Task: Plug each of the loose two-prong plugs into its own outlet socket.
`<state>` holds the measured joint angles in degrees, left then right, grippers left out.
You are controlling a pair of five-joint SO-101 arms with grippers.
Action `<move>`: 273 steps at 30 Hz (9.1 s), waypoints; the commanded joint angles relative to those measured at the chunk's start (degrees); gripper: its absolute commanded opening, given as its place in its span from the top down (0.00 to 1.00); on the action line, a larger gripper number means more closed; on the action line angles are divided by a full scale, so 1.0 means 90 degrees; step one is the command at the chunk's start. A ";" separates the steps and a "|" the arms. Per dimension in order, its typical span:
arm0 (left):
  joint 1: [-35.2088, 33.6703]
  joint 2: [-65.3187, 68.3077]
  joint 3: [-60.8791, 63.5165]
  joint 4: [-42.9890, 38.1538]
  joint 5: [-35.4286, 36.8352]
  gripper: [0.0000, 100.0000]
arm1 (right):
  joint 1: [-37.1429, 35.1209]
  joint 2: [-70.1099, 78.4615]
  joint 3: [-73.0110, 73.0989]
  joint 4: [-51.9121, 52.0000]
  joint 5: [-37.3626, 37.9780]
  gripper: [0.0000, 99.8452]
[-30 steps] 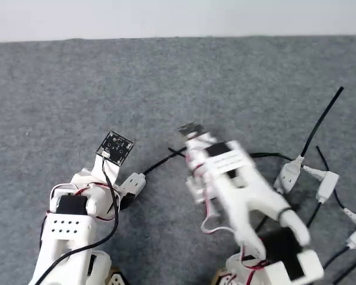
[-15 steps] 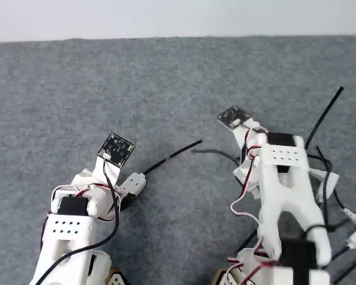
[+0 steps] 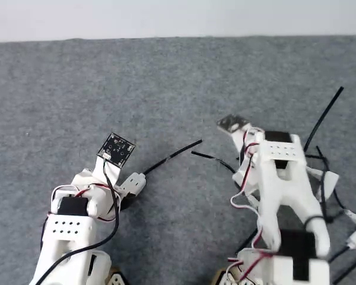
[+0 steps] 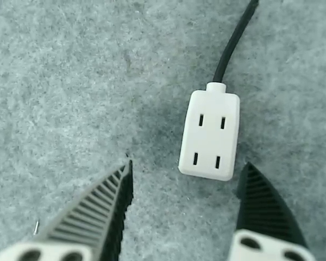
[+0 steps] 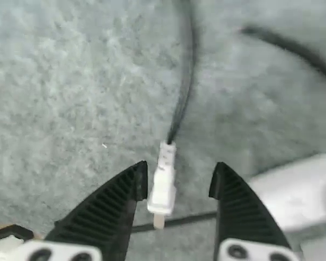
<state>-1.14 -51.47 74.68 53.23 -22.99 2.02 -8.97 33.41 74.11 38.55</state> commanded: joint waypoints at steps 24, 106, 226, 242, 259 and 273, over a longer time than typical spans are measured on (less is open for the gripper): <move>0.0039 -0.0137 -0.0005 -0.0186 -0.0098 0.71 | 0.0435 -0.0210 0.1358 -0.0991 0.0322 0.99; 0.0000 -0.0147 0.0015 -0.0264 -0.0098 0.71 | 0.0855 -0.0161 0.0488 -0.0317 0.0352 0.99; -0.0244 -0.0049 -0.0190 -0.0361 0.0391 0.85 | -0.1558 -0.3590 -0.0977 0.0523 -0.1289 0.99; 0.0059 0.2589 -0.1451 -0.0137 -0.0010 0.85 | -0.4010 -0.3453 0.0557 -0.1382 -0.1670 0.99; 0.1026 -0.0742 0.0357 0.0274 -0.0684 0.85 | -0.2955 -0.2632 0.0694 -0.1294 -0.1670 0.99; 0.0293 -0.0801 0.0171 0.0049 -0.0215 0.85 | -0.0542 -0.0308 0.1104 -0.2632 -0.0488 0.98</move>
<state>2.46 -57.98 78.46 55.08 -26.24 -3.43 -15.91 45.10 52.84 31.52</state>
